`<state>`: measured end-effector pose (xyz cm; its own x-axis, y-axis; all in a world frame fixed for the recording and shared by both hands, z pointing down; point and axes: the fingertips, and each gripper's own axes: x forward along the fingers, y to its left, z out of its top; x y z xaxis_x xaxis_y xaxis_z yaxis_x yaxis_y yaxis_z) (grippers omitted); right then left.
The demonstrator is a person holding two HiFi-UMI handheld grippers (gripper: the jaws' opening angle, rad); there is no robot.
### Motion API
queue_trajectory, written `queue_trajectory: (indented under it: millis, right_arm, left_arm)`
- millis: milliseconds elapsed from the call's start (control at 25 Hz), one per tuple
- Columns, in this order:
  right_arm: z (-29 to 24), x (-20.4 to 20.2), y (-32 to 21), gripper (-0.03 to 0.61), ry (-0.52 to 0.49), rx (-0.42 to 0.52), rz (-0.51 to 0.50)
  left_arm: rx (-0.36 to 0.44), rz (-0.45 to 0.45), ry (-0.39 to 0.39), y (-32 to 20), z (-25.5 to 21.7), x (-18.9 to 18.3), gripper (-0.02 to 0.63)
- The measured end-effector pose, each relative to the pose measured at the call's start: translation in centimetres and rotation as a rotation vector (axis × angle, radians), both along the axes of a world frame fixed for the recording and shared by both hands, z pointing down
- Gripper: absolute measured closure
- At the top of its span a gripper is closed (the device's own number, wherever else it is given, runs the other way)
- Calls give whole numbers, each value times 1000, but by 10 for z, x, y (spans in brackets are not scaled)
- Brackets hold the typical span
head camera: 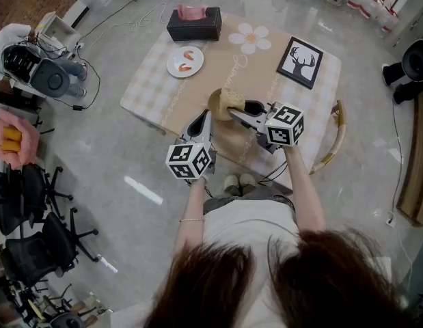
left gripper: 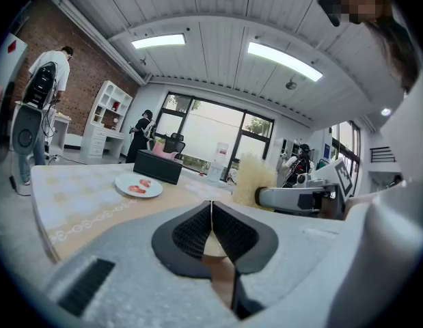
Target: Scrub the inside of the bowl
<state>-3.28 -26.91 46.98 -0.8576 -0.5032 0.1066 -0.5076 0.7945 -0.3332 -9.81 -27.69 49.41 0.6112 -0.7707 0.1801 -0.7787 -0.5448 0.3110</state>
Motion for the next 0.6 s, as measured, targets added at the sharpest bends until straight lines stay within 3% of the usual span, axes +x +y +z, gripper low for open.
queue_trajectory:
  millis: [600]
  right_arm:
    - [2,2,4,485,-15,-1,-3]
  left_arm:
    - [6,14,1,1,2,0,602]
